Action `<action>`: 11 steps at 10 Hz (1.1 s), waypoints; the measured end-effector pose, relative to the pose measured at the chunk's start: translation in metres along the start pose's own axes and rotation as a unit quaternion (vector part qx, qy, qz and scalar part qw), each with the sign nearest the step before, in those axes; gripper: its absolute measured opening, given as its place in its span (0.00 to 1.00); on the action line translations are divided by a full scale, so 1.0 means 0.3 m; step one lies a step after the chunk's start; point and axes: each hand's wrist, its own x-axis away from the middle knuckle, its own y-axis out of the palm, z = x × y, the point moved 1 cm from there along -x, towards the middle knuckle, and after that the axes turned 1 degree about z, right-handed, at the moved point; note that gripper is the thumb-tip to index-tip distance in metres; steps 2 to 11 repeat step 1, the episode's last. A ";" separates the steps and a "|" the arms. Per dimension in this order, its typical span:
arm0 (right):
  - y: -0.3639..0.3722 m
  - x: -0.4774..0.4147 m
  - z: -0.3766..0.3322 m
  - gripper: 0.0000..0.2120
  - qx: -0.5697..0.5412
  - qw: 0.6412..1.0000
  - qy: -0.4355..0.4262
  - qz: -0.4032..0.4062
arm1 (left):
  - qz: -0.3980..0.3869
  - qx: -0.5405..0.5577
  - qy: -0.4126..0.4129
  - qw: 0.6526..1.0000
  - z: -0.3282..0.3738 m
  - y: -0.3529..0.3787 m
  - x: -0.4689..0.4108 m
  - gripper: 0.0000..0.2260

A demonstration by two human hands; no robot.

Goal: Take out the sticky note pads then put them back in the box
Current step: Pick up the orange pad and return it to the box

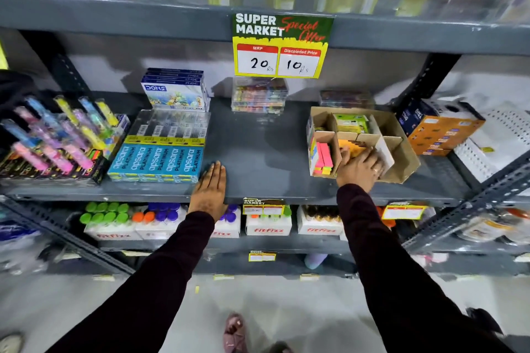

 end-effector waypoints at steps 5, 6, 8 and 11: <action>-0.041 0.017 -0.054 0.27 -0.036 0.998 -0.034 0.044 | -0.031 0.007 -0.004 0.999 -0.012 -0.037 -0.040 0.49; -0.041 0.017 -0.054 0.27 -0.036 0.998 -0.034 0.044 | -0.031 0.007 -0.004 0.999 -0.012 -0.037 -0.040 0.49; -0.041 0.017 -0.054 0.27 -0.036 0.998 -0.034 0.044 | -0.031 0.007 -0.004 0.999 -0.012 -0.037 -0.040 0.49; -0.041 0.017 -0.054 0.27 -0.036 0.998 -0.034 0.044 | -0.031 0.007 -0.004 0.999 -0.012 -0.037 -0.040 0.49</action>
